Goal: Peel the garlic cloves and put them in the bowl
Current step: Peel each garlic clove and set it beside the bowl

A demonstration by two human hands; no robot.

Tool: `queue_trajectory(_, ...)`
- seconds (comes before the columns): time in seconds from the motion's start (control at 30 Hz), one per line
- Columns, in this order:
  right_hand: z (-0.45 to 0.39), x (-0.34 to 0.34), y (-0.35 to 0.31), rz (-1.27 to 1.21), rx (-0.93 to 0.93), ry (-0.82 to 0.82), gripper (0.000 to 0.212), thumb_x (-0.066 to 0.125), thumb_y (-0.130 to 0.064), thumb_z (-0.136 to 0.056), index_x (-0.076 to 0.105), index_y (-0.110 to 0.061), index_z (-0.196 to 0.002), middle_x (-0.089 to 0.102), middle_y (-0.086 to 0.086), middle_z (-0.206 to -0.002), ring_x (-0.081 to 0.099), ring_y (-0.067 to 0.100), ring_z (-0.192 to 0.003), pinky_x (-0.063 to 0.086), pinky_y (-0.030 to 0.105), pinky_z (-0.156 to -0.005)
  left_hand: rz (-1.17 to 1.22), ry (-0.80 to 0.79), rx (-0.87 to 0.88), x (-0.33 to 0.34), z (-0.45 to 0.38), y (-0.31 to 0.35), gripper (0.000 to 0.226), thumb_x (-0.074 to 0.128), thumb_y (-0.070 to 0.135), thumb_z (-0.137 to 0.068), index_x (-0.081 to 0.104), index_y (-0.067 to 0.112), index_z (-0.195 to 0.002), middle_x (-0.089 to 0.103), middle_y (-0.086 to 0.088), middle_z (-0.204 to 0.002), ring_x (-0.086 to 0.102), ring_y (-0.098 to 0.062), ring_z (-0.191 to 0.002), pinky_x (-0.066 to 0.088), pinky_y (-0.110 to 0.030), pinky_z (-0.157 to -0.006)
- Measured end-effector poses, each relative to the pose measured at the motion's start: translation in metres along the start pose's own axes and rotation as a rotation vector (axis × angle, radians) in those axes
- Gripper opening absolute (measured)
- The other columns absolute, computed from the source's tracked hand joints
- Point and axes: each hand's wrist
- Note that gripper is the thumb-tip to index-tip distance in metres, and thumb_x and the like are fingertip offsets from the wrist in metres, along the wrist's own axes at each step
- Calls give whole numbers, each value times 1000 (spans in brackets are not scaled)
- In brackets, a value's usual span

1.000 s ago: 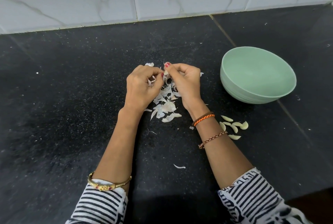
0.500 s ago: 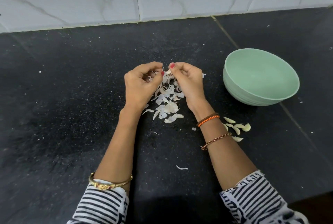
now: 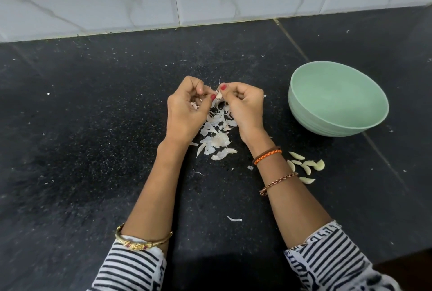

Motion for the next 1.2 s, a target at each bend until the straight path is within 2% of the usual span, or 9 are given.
queue_trajectory(0.17,3,3,-1,-86,30,12,12,62,-5,-86,68,3,-79,61,1,-63,53,-1,-56,47,13,-61,-58,35,49,6,-1,-3,40,54,-3,-84,28,28,-86,58,9,-75,54,-1,-69,41,-13,-69)
queue_trajectory(0.33,2,-1,-4,-102,22,-38,17,60,-5,-88,66,-7,-72,62,0,-65,58,-2,-58,50,14,-66,-66,38,67,10,0,1,35,50,-3,-86,27,23,-92,56,11,-74,53,0,-68,38,-11,-69)
queue_trajectory(0.47,3,-1,-3,-69,14,-56,17,60,-5,-88,66,-14,-74,60,-3,-67,54,-2,-61,47,12,-63,-52,52,-43,3,-1,0,24,49,6,-82,37,20,-97,59,10,-74,54,-3,-66,41,-15,-67)
queue_trajectory(0.57,1,0,-1,-52,-31,-27,11,61,-4,-87,67,-10,-81,61,-7,-68,55,-5,-61,47,12,-63,41,-6,-135,1,0,1,31,56,10,-78,43,21,-104,66,8,-76,56,-3,-63,42,-17,-65)
queue_trajectory(0.67,0,0,2,1,-87,-18,11,60,-3,-87,69,-8,-83,62,-8,-69,55,-1,-65,48,16,-66,131,-15,-162,1,-1,3,35,61,11,-77,44,26,-103,70,12,-74,55,-4,-61,44,-21,-64)
queue_trajectory(0.77,0,2,4,45,-111,-23,11,60,-4,-88,69,-6,-83,61,-5,-67,53,7,-66,47,18,-64,178,-15,-151,-2,-1,1,36,63,6,-78,43,24,-102,70,11,-72,53,-2,-55,42,-18,-60)
queue_trajectory(1.0,4,7,3,56,-161,38,8,62,-2,-86,69,0,-83,59,-10,-65,52,-7,-55,41,8,-55,252,60,-155,5,2,6,38,58,5,-75,34,23,-98,66,10,-64,47,-2,-51,38,-13,-54)
queue_trajectory(1.1,5,8,2,34,-165,60,10,61,-3,-86,68,-5,-80,59,-11,-65,53,-7,-57,43,9,-57,284,87,-135,6,2,8,41,60,4,-76,32,23,-100,67,8,-64,50,-10,-56,41,-16,-57)
queue_trajectory(1.2,3,5,2,6,-130,54,15,59,-4,-88,65,-11,-76,59,-8,-65,52,-5,-58,44,10,-59,259,94,-149,6,2,8,41,61,5,-76,33,24,-100,68,7,-65,52,-10,-56,42,-19,-58)
Point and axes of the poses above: each hand's wrist, its own z-axis away from the middle knuckle, its own x-axis out of the palm, y = z × x
